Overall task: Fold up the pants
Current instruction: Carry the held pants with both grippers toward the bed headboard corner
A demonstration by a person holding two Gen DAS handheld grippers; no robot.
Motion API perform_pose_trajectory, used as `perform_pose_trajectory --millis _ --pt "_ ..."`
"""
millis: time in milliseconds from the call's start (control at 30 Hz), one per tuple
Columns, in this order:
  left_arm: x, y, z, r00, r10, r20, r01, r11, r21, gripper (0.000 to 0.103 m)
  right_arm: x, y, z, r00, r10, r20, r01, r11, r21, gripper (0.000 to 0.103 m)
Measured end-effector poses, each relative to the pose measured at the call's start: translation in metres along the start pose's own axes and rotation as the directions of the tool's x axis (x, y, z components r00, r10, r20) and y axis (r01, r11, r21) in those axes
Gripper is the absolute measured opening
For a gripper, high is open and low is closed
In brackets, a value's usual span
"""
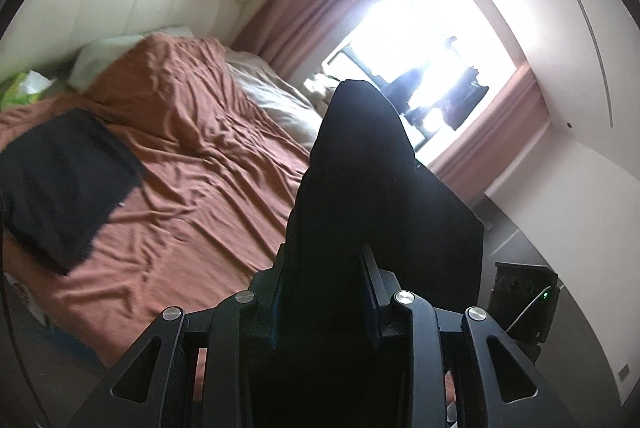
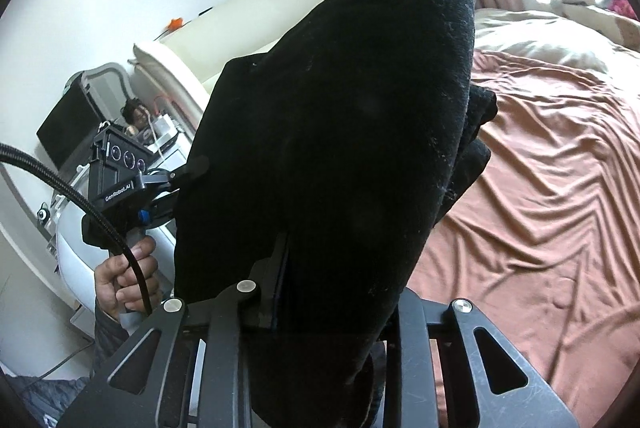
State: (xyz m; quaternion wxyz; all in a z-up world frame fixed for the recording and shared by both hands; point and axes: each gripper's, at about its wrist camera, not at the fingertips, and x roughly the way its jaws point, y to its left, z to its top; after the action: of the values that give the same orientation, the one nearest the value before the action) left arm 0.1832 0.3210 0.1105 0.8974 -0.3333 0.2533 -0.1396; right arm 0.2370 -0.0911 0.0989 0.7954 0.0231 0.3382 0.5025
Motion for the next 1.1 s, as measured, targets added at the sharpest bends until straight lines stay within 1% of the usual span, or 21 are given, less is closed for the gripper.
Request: perform_pose_trajectory --millis 67,133,200,367,567,667,700,767,933,1100 --pt "-0.008 0.012 0.005 1.0 0.013 0.01 -0.013 1.0 -0.007 0.031 0.016 0.002 0.003 1.0 0.015 -0.011 -0.015 1.0 -0.009 0.022" --pt "-0.016 0.025 0.013 0.999 0.046 0.016 -0.046 0.999 -0.001 0.03 0.032 0.005 0.007 0.999 0.023 -0.023 -0.023 1.0 -0.02 0.022" --pt "-0.023 0.037 0.02 0.998 0.062 0.027 -0.062 0.998 -0.007 0.029 0.045 0.007 0.01 0.999 0.026 -0.033 -0.027 0.999 -0.029 0.022" --pt "-0.035 0.063 0.045 0.992 0.12 0.039 -0.12 0.993 0.003 0.027 0.078 0.008 0.021 0.998 0.054 -0.036 -0.055 0.998 -0.038 0.022" --pt "-0.044 0.091 0.079 0.983 0.18 0.044 -0.181 0.983 0.017 0.026 0.116 0.0 0.035 0.994 0.096 -0.043 -0.097 0.995 -0.023 0.022" --pt "-0.043 0.106 0.099 0.974 0.218 0.055 -0.221 0.974 0.048 0.026 0.137 -0.005 0.043 0.992 0.122 -0.04 -0.123 0.992 -0.011 0.022" --pt "-0.042 0.109 0.105 0.97 0.235 0.065 -0.239 0.968 0.075 0.026 0.144 -0.006 0.046 0.991 0.129 -0.042 -0.129 0.992 -0.01 0.022" --pt "-0.041 0.121 0.115 0.965 0.25 0.074 -0.256 0.962 0.092 0.026 0.164 -0.008 0.05 0.989 0.14 -0.051 -0.141 0.99 -0.006 0.022" --pt "-0.037 0.158 0.135 0.951 0.299 0.075 -0.304 0.95 0.075 0.026 0.206 -0.018 0.062 0.986 0.146 -0.076 -0.147 0.989 0.001 0.022" --pt "-0.029 0.19 0.152 0.937 0.342 0.072 -0.347 0.936 0.062 0.025 0.251 -0.028 0.07 0.979 0.168 -0.116 -0.167 0.986 0.016 0.022"
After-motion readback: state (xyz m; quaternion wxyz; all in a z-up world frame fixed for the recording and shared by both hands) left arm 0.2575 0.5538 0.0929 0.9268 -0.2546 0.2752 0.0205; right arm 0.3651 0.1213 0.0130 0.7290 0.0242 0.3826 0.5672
